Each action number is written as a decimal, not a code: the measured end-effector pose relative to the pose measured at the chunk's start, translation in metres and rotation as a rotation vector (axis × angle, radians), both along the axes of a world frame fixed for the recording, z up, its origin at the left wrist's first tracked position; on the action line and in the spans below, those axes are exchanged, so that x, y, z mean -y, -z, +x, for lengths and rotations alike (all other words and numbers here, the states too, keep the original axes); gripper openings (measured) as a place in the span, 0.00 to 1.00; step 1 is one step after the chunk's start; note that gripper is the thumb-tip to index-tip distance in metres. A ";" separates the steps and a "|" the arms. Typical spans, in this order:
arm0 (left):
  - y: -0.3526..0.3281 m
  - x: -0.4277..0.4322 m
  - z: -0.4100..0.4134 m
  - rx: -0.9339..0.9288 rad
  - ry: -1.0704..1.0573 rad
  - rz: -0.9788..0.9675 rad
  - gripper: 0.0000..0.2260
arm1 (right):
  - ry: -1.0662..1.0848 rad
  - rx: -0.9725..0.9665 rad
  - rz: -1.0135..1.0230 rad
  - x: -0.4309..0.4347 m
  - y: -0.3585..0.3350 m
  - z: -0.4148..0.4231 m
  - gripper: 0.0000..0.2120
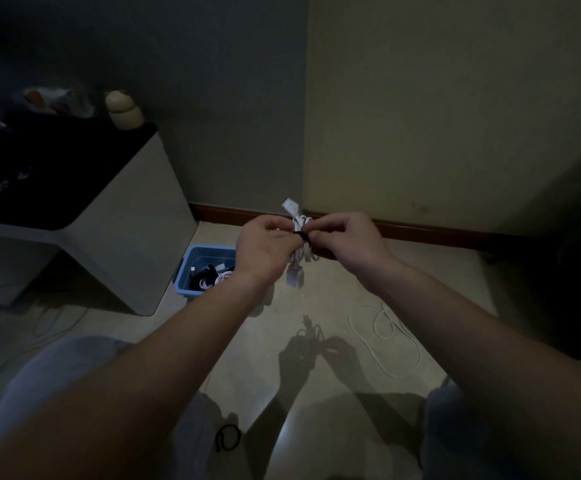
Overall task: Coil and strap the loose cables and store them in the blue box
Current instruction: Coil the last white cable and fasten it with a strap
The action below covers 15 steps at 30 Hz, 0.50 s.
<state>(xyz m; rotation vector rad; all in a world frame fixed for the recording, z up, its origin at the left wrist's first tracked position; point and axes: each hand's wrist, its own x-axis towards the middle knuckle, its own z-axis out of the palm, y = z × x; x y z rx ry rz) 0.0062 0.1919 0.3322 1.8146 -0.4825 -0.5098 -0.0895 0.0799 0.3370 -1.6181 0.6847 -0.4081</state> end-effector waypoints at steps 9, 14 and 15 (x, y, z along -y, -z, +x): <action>-0.002 -0.002 -0.002 0.161 0.063 0.053 0.10 | 0.017 -0.021 -0.143 0.007 0.001 -0.001 0.10; -0.006 -0.005 0.002 0.166 0.070 0.068 0.10 | 0.003 0.045 -0.055 0.008 -0.001 -0.002 0.07; -0.007 -0.006 0.003 0.170 0.078 0.072 0.10 | 0.003 0.053 -0.039 0.008 -0.001 -0.002 0.07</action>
